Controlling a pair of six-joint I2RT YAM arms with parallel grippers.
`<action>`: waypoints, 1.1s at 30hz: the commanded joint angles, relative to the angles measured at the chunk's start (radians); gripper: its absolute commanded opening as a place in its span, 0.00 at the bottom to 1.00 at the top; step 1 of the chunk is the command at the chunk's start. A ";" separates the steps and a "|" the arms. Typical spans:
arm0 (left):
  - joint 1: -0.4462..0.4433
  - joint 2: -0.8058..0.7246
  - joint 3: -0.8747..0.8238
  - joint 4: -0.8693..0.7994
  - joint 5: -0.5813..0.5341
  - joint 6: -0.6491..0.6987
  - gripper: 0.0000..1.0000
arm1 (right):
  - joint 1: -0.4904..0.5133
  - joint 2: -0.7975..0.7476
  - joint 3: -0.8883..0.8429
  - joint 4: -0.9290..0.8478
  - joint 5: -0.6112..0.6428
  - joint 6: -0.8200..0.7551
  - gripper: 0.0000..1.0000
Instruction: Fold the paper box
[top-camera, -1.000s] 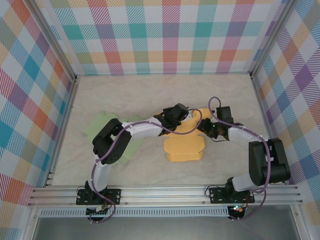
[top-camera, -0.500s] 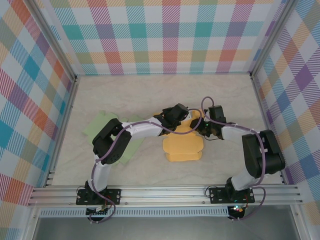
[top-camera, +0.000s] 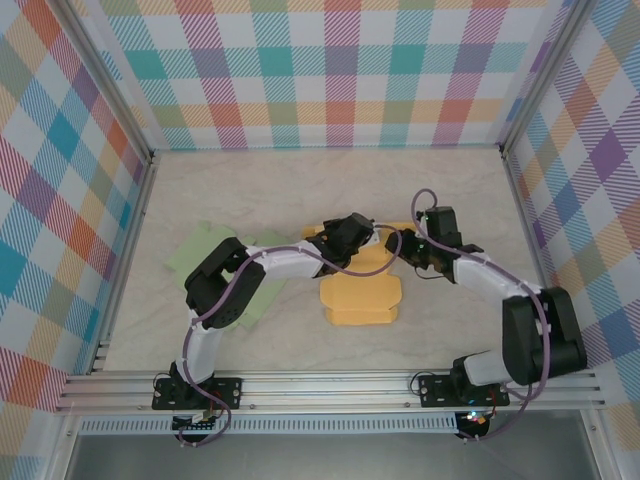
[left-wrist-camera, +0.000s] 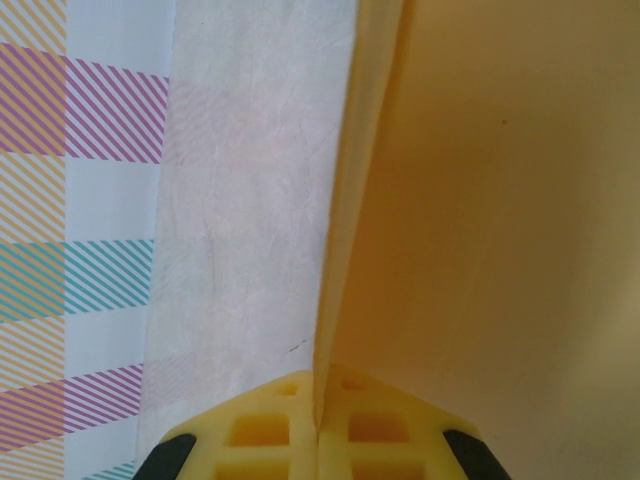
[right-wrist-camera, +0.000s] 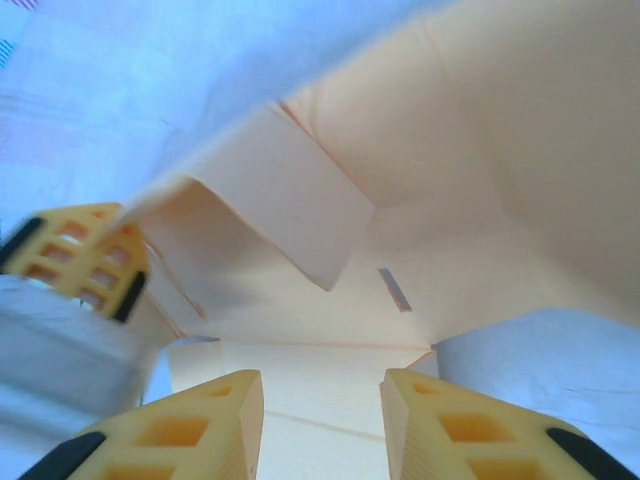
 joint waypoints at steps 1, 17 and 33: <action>-0.006 -0.052 -0.041 0.152 -0.026 0.071 0.00 | -0.049 -0.075 0.009 -0.091 0.047 -0.047 0.40; -0.002 -0.078 -0.175 0.604 -0.020 0.274 0.00 | -0.390 0.112 0.101 -0.029 -0.163 -0.103 0.38; -0.001 0.053 -0.205 0.895 -0.022 0.487 0.00 | -0.432 0.482 0.330 0.074 -0.379 -0.090 0.37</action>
